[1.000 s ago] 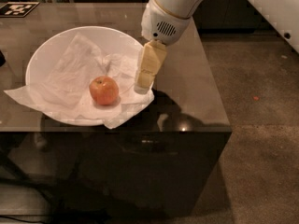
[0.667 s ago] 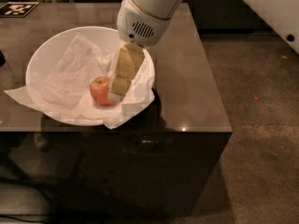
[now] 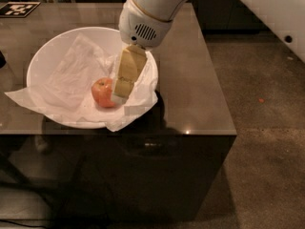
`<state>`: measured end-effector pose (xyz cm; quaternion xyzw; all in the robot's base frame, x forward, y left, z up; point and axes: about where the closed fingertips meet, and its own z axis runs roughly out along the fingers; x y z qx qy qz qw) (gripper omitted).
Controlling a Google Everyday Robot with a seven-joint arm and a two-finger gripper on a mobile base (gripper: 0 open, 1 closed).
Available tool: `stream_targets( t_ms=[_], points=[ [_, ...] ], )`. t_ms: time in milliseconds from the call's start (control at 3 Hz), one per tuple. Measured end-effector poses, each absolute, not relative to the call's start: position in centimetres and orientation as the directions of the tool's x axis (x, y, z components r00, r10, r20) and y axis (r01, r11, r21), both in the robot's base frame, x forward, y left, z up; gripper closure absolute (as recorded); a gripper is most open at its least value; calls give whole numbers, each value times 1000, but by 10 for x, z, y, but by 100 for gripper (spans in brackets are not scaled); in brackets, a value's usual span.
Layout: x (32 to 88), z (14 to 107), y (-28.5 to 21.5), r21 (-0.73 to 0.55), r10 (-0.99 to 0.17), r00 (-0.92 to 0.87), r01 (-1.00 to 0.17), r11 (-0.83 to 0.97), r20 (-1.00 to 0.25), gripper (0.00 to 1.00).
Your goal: Pick apple from white bowl
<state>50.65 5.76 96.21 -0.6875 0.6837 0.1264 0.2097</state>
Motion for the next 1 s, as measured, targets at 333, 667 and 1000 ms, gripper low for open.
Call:
stream_targets(
  t_ms=[333, 667, 1000],
  points=[
    [526, 943, 70, -77, -886, 48, -997, -14, -462, 0],
    [527, 938, 94, -11, -878, 34, -999, -33, -478, 0],
    [527, 938, 95, -10, -878, 34, -999, -33, -478, 0]
  ],
)
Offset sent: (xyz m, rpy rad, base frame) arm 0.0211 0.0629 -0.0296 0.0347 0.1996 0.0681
